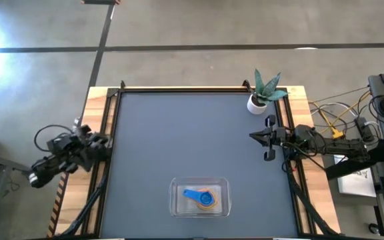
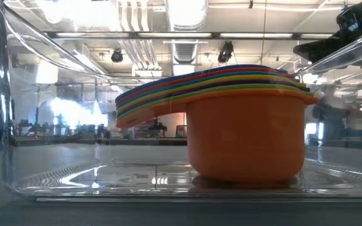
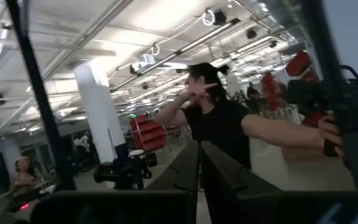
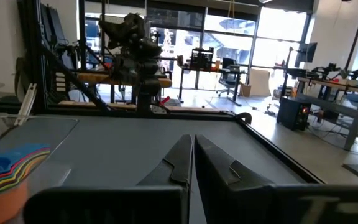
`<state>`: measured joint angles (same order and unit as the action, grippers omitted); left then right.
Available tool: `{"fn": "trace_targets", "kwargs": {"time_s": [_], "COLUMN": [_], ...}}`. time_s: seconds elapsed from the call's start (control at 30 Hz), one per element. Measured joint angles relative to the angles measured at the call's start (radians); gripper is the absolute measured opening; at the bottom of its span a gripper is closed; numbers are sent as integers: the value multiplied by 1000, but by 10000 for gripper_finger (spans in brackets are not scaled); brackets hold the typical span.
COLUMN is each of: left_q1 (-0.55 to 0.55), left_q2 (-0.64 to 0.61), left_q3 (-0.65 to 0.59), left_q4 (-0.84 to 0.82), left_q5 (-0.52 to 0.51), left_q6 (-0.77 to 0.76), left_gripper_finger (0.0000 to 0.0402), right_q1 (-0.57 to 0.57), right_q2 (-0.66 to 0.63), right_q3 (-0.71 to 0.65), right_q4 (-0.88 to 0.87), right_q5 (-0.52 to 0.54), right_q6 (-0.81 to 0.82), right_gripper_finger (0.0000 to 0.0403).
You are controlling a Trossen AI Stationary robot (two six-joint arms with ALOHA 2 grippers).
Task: Nest measuring cups in basket
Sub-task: Return to Home Position
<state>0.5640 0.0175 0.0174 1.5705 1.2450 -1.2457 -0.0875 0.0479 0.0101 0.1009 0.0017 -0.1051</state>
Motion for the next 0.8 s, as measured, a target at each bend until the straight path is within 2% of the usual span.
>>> {"fn": "trace_targets", "kwargs": {"time_s": [0.1,0.27,0.4,0.53,0.8], "left_q1": [-6,-10,-11,-11,-11], "left_q2": [-15,-18,-17,-17,-15], "left_q3": [6,-7,-9,-9,-9], "left_q4": [-3,0,-9,-10,-13], "left_q5": [52,115,219,218,266], "left_q6": [-103,-134,-197,-216,-378], "left_gripper_finger": [0,0,0,0,0], "right_q1": [0,0,0,0,0], "right_q2": [-1,1,2,12,13], "right_q3": [0,0,2,6,9], "right_q4": [0,-1,-17,-21,-20], "right_q5": [-1,9,9,10,10], "right_q6": [0,0,0,0,0], "right_gripper_finger": [9,9,9,9,9]}}
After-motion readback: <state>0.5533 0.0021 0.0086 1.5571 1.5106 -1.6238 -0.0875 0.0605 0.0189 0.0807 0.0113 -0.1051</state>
